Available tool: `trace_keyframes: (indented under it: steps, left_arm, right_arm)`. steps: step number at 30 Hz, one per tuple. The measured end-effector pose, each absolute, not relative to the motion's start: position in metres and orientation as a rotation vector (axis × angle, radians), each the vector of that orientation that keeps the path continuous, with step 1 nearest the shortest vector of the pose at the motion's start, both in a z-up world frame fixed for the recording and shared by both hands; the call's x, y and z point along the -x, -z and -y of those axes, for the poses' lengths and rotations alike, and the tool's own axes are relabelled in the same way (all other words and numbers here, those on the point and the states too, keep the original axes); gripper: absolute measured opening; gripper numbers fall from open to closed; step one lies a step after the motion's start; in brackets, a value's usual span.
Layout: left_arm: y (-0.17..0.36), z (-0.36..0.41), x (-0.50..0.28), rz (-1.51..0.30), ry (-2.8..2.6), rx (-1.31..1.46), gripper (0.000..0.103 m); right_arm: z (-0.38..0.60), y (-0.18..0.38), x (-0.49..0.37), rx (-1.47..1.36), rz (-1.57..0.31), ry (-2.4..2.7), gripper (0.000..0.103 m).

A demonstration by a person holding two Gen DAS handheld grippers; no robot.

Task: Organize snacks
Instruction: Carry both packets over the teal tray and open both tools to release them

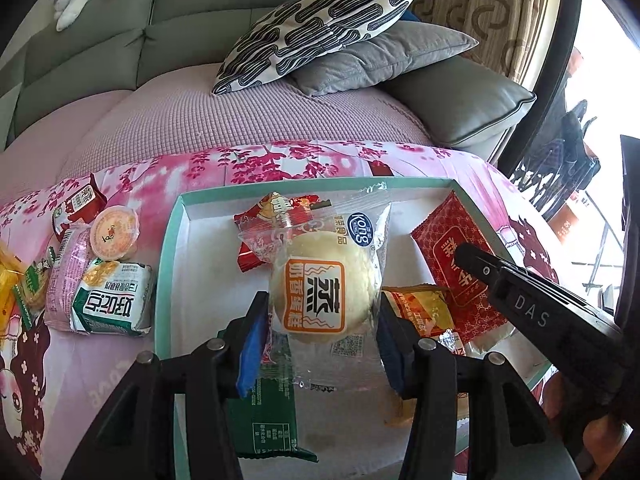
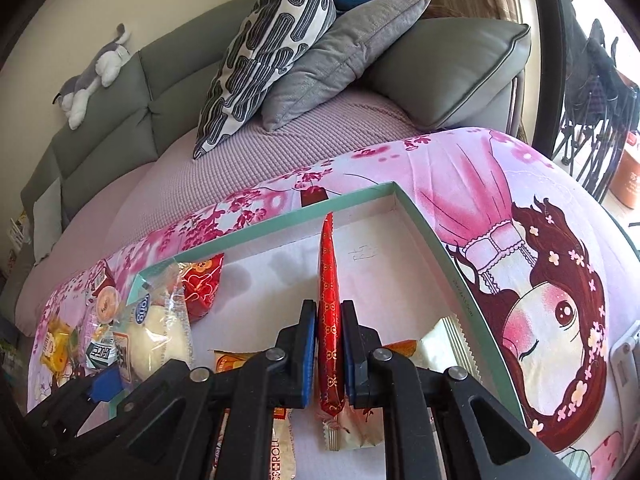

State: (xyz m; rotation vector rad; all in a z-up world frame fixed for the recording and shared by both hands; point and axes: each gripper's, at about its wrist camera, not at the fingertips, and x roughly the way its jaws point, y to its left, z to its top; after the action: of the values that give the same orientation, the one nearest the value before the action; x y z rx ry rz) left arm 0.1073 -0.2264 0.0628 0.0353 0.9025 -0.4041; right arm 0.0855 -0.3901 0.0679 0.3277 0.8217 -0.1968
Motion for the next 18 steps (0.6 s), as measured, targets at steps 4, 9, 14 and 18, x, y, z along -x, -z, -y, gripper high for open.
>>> trace_keyframes:
  steps: [4, 9, 14, 18]
  left_arm:
    - [-0.066, 0.225, -0.105, -0.913, 0.406, -0.033, 0.061]
    - [-0.074, 0.222, -0.098, -0.921, 0.379, -0.05, 0.063]
    - [-0.083, 0.216, -0.091, -0.919, 0.371, -0.051, 0.063]
    - [-0.088, 0.209, -0.086, -0.915, 0.365, -0.046, 0.063]
  right_arm:
    - [0.389, -0.071, -0.085, -0.324, -0.84, 0.195, 0.014]
    - [0.383, -0.078, -0.082, -0.28, -0.857, 0.214, 0.014]
    - [0.38, -0.09, -0.075, -0.27, -0.843, 0.219, 0.016]
    - [0.376, -0.097, -0.07, -0.256, -0.841, 0.221, 0.016]
